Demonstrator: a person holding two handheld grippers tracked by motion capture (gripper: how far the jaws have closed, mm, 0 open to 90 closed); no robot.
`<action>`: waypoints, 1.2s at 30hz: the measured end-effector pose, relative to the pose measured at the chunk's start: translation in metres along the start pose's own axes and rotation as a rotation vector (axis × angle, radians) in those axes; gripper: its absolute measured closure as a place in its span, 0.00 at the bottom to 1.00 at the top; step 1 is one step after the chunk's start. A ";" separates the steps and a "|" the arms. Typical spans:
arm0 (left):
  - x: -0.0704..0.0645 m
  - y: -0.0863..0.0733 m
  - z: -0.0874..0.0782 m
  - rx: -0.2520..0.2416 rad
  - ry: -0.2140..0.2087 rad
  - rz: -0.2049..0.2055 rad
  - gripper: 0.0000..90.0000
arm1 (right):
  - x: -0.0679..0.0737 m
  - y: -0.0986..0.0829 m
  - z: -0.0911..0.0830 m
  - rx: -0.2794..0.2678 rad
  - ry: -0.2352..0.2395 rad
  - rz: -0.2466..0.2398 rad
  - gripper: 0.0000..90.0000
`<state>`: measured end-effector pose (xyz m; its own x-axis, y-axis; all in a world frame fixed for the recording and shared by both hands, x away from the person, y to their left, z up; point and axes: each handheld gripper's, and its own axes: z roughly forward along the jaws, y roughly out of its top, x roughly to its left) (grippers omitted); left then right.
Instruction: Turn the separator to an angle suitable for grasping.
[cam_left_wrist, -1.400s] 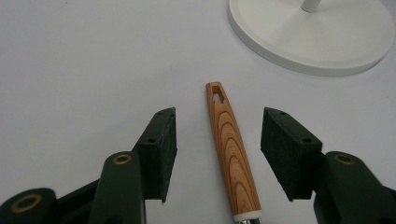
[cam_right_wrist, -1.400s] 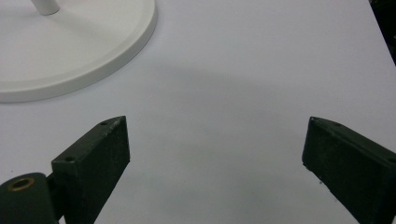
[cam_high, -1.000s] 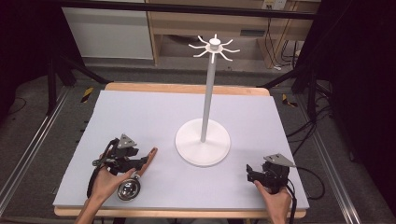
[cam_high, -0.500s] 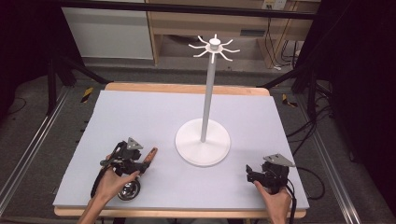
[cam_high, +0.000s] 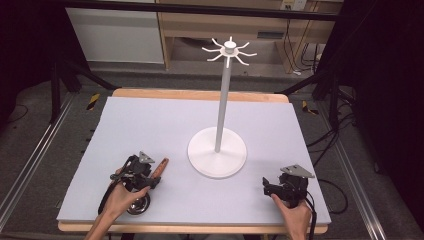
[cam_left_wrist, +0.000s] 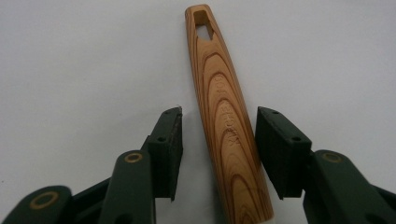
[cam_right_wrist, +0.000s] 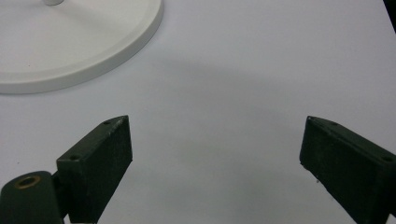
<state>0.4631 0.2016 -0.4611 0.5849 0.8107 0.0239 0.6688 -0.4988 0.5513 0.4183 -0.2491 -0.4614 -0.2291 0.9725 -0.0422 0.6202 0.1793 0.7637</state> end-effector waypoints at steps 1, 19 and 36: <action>0.000 0.000 0.000 0.000 0.000 0.000 0.59 | 0.000 0.000 0.000 0.000 0.000 0.000 0.11; -0.001 0.009 0.000 0.070 -0.014 -0.012 0.70 | 0.000 0.000 0.000 0.005 0.005 0.002 0.11; 0.002 0.002 -0.004 0.061 -0.043 0.022 0.73 | -0.001 0.000 0.001 0.010 0.009 -0.006 0.11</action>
<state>0.4637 0.2029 -0.4562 0.6185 0.7858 -0.0012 0.6812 -0.5354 0.4993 0.4193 -0.2499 -0.4620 -0.2401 0.9699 -0.0410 0.6260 0.1870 0.7571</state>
